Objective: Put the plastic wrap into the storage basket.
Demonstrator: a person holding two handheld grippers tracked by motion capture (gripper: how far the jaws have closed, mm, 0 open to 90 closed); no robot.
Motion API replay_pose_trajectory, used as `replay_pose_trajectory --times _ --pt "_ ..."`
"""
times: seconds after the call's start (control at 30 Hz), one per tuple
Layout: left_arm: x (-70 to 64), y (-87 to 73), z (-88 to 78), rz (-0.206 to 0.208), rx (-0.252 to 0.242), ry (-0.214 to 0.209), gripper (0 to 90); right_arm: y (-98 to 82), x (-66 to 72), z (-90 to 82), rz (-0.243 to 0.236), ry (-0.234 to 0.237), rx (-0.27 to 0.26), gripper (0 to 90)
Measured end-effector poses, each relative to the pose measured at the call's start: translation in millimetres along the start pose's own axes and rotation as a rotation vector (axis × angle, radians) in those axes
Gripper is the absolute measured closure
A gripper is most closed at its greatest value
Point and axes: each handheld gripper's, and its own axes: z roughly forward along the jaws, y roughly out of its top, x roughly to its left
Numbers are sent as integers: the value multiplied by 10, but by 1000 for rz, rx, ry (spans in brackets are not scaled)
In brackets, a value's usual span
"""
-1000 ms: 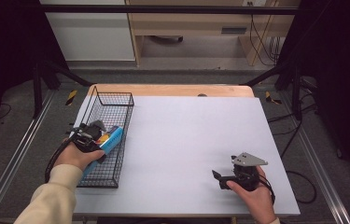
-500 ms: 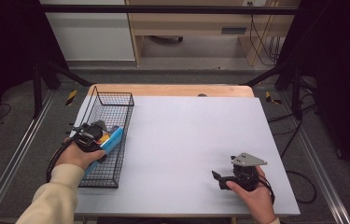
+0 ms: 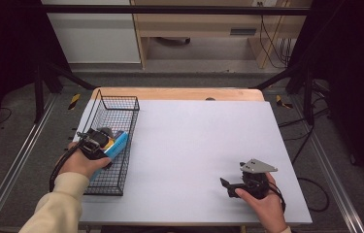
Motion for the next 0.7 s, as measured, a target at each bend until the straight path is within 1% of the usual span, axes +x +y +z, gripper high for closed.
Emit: replay_pose_trajectory --times 0.1,0.13,0.17,0.2,0.23,0.3,0.33,0.37,0.47,0.5,0.63,0.67,0.7 --pt "1 -7 -11 2 -9 -1 284 0 -3 1 -6 1 1 78" --pt "13 -10 -21 5 -25 4 266 0 -2 2 -6 3 1 78" --pt "28 -16 -35 0 -36 0 245 -1 -1 4 -6 4 2 78" --pt "28 -16 -35 0 -36 0 226 -1 -1 4 -6 4 2 78" --pt "51 -33 -67 -9 -55 -10 204 -1 3 3 -5 5 7 78" --pt "60 -59 -113 -13 -76 -13 184 0 2 4 -4 4 5 78" --pt "60 -59 -113 -13 -76 -13 174 0 2 4 -4 4 5 78" --pt "53 -86 -180 -16 -114 -3 161 -2 1 4 -4 3 6 78" --pt "37 -132 -310 -18 -178 28 141 0 2 6 -5 4 7 78" --pt "26 -149 -355 -20 -208 41 136 1 3 8 -7 5 5 78" --pt "-43 -205 -538 -19 -289 65 110 0 3 6 -5 2 7 77" --pt "-43 -205 -538 -19 -289 65 105 0 3 6 -5 2 7 77" --pt "-102 -220 -619 -4 -323 71 101 0 0 5 -5 -2 6 75"
